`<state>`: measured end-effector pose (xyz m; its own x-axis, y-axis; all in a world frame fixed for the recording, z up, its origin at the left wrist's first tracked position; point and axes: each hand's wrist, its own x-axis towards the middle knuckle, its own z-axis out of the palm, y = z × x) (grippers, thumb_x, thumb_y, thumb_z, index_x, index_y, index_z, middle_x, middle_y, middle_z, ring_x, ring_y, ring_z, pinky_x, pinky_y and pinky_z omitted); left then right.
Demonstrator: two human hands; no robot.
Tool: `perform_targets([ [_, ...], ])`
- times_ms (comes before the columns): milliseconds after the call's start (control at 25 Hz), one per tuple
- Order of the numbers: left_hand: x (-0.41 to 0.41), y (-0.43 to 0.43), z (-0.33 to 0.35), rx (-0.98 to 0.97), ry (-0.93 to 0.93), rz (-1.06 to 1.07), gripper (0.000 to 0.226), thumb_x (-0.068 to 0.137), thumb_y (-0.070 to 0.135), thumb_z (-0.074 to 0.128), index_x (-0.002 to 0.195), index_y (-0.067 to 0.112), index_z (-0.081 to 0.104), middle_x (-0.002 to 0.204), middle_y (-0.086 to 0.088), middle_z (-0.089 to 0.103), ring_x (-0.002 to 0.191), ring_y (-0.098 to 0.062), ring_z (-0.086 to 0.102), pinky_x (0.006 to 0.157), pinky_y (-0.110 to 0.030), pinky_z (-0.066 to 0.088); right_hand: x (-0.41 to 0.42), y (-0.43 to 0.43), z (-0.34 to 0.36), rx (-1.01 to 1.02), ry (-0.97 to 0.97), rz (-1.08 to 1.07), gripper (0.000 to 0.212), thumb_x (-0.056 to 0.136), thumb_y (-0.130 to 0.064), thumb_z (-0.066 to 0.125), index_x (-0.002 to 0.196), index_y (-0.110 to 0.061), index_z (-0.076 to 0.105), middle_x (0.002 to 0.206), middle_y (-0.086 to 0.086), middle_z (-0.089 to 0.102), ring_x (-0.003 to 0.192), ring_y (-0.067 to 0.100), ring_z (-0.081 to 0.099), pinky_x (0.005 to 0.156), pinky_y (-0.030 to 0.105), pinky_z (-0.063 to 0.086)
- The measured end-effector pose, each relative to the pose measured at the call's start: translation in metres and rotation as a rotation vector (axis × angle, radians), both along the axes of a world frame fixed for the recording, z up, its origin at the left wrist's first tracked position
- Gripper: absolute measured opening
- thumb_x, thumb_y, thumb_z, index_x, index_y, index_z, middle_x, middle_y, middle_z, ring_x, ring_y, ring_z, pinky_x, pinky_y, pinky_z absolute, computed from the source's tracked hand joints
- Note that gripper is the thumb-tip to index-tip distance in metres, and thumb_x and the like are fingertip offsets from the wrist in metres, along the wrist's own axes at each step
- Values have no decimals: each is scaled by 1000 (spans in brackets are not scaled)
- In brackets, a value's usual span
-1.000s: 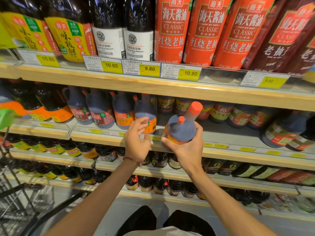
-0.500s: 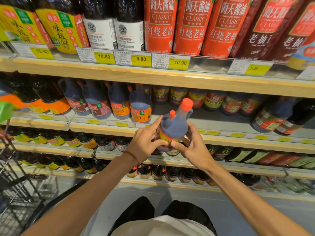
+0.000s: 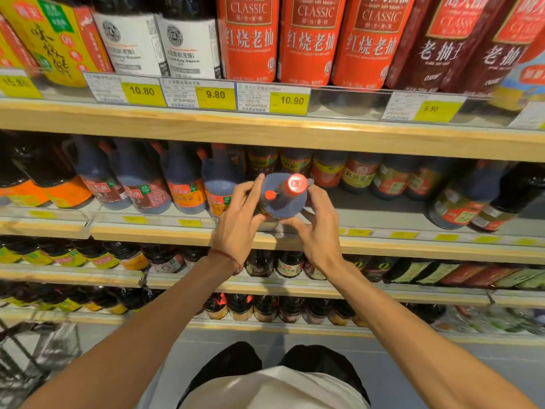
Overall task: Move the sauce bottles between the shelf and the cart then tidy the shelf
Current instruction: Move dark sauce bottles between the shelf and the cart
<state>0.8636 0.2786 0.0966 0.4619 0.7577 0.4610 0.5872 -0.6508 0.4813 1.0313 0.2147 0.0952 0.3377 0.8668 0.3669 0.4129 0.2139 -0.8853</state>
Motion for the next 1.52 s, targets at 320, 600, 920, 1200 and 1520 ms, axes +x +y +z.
perform_targets([
  [320, 24, 45, -28, -39, -138, 49, 32, 95, 1, 53, 126, 5, 50, 117, -8, 48, 108, -23, 54, 92, -38, 49, 5, 60, -33, -39, -112, -143, 35, 79, -12, 88, 102, -15, 61, 93, -5, 54, 90, 11, 56, 76, 20, 49],
  [600, 47, 56, -21, -171, -47, 246, 33, 94, 0, 53, 127, -5, 51, 106, -23, 59, 100, -36, 55, 82, -41, 45, 7, 90, -38, -152, -88, -195, 35, 81, -34, 87, 76, -5, 67, 73, 7, 70, 68, 24, 63, 63, 35, 51],
  [920, 65, 58, -8, -387, 44, 337, 21, 94, 5, 56, 111, -6, 59, 92, -12, 54, 87, -25, 57, 70, -28, 41, 11, 89, -39, -385, -174, -56, 20, 99, -19, 65, 113, -8, 55, 111, 14, 60, 107, 27, 56, 88, 33, 47],
  [1200, 29, 23, 2, -189, -138, 131, 25, 86, 5, 58, 110, 5, 53, 101, -3, 48, 92, -16, 47, 84, -33, 47, -1, 33, 3, -372, -496, -139, 41, 91, -26, 66, 132, -18, 61, 124, 1, 62, 120, 20, 53, 92, 38, 49],
  [1520, -47, -23, 37, 62, 512, 106, 57, 87, 50, 51, 129, 13, 55, 114, -4, 57, 97, -26, 52, 68, -40, 48, -43, -28, 47, -449, -843, -90, 54, 81, -51, 53, 116, -14, 69, 114, 4, 65, 107, 26, 58, 85, 42, 51],
])
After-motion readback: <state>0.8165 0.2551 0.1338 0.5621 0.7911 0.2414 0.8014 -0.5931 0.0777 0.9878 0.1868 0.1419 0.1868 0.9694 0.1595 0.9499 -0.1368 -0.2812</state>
